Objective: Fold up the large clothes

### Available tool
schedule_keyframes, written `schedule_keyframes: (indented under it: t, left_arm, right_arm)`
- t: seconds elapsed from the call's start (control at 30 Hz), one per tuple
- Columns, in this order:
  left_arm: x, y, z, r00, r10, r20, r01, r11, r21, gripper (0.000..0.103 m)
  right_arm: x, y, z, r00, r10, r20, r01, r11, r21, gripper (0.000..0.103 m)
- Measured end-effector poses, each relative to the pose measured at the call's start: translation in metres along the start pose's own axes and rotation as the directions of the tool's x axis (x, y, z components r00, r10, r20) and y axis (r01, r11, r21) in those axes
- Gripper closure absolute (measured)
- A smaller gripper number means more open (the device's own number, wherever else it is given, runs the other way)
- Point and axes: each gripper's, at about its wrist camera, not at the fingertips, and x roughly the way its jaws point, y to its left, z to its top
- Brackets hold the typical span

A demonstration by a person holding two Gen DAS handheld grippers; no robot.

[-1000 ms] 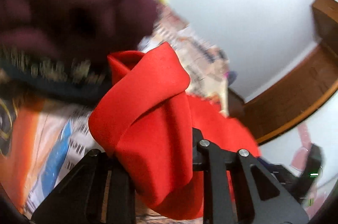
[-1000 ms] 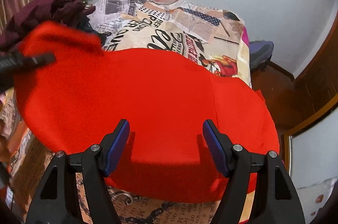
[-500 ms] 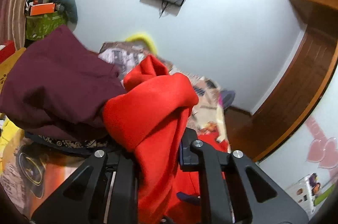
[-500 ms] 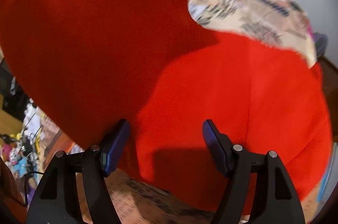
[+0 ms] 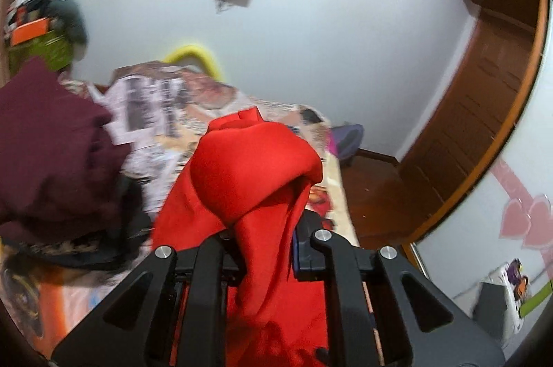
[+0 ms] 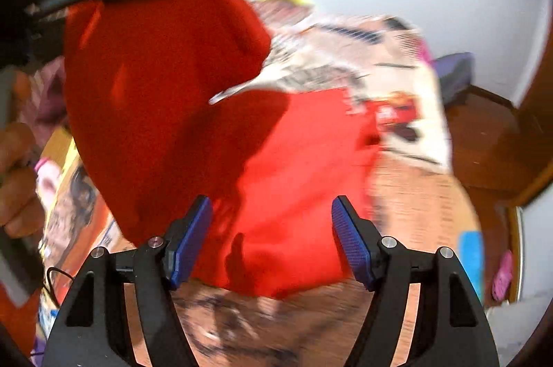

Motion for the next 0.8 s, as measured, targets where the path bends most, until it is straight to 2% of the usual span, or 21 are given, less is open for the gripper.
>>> schedule_keyframes:
  t: [0.13, 0.23, 0.3, 0.37, 0.43, 0.5, 0.53, 0.6, 0.63, 0.67, 0.8]
  left_arm:
    - [0.024, -0.04, -0.022, 0.997, -0.04, -0.07, 0.047, 0.994, 0.098, 0.092]
    - [0.044, -0.054, -0.061, 0.974, -0.06, -0.217, 0.095, 0.983, 0.154, 0.092]
    - [0.06, -0.051, -0.092, 0.937, -0.059, -0.345, 0.126, 0.977, 0.175, 0.092]
    - [0.07, -0.044, -0.113, 0.897, -0.065, -0.436, 0.156, 0.972, 0.176, 0.089]
    - [0.069, -0.039, -0.127, 0.871, -0.08, -0.485, 0.19, 0.965, 0.183, 0.087]
    - [0.062, -0.04, -0.13, 0.865, -0.081, -0.495, 0.206, 0.957, 0.204, 0.072]
    - [0.056, -0.041, -0.129, 0.864, -0.082, -0.497, 0.218, 0.951, 0.221, 0.069]
    - [0.046, -0.043, -0.126, 0.868, -0.081, -0.491, 0.224, 0.944, 0.242, 0.053]
    - [0.038, -0.043, -0.124, 0.87, -0.077, -0.487, 0.226, 0.94, 0.255, 0.049]
    - [0.031, -0.043, -0.121, 0.874, -0.076, -0.48, 0.227, 0.937, 0.264, 0.046]
    - [0.0, -0.035, -0.11, 0.896, -0.105, -0.431, 0.242, 0.93, 0.276, 0.044]
  right_arm:
    - [-0.022, -0.039, -0.012, 0.994, -0.106, 0.021, 0.105, 0.993, 0.059, 0.035]
    - [-0.026, -0.057, -0.021, 0.989, -0.147, -0.002, 0.147, 0.985, 0.089, 0.035]
    - [-0.027, -0.064, -0.029, 0.987, -0.159, -0.017, 0.16, 0.982, 0.105, 0.035]
    - [-0.026, -0.069, -0.035, 0.986, -0.167, -0.028, 0.169, 0.979, 0.11, 0.035]
    - [-0.026, -0.07, -0.04, 0.985, -0.169, -0.035, 0.172, 0.979, 0.11, 0.035]
    - [-0.029, -0.07, -0.042, 0.986, -0.165, -0.038, 0.168, 0.979, 0.112, 0.035]
    - [-0.029, -0.069, -0.042, 0.986, -0.163, -0.039, 0.167, 0.979, 0.113, 0.035]
    - [-0.035, -0.068, -0.048, 0.986, -0.163, -0.038, 0.166, 0.98, 0.112, 0.035]
    - [-0.036, -0.066, -0.047, 0.986, -0.164, -0.037, 0.167, 0.98, 0.112, 0.035]
    - [-0.039, -0.065, -0.048, 0.986, -0.163, -0.034, 0.166, 0.98, 0.112, 0.035]
    - [-0.049, -0.053, -0.043, 0.988, -0.152, -0.004, 0.152, 0.983, 0.098, 0.035]
